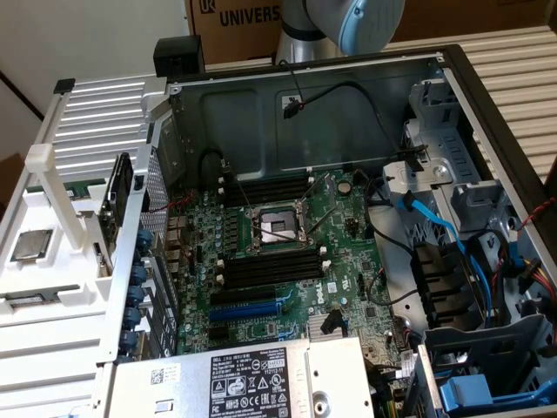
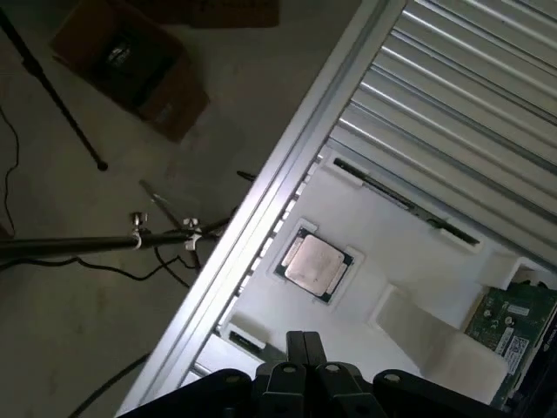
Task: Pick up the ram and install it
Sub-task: 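Pick up the ram and move it above insertion slot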
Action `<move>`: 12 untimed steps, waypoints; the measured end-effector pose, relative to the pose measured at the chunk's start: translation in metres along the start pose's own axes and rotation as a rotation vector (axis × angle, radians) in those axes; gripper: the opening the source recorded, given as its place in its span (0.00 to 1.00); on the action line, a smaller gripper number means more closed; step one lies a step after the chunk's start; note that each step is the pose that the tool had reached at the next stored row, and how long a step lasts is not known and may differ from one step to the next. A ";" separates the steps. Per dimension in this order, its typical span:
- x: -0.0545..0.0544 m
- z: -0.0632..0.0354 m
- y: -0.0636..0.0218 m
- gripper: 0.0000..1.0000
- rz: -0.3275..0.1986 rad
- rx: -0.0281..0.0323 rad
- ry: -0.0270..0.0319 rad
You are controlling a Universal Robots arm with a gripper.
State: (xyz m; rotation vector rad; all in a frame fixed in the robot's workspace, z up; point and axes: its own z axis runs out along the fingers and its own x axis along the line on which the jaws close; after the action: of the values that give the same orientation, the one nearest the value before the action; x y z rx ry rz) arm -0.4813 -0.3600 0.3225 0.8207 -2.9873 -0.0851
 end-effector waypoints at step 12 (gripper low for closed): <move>0.007 0.0101 -0.0130 0.10 -0.146 0.0364 -0.0437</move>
State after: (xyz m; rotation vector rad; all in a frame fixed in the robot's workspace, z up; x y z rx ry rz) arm -0.4812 -0.3743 0.3117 1.0533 -2.9735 -0.0541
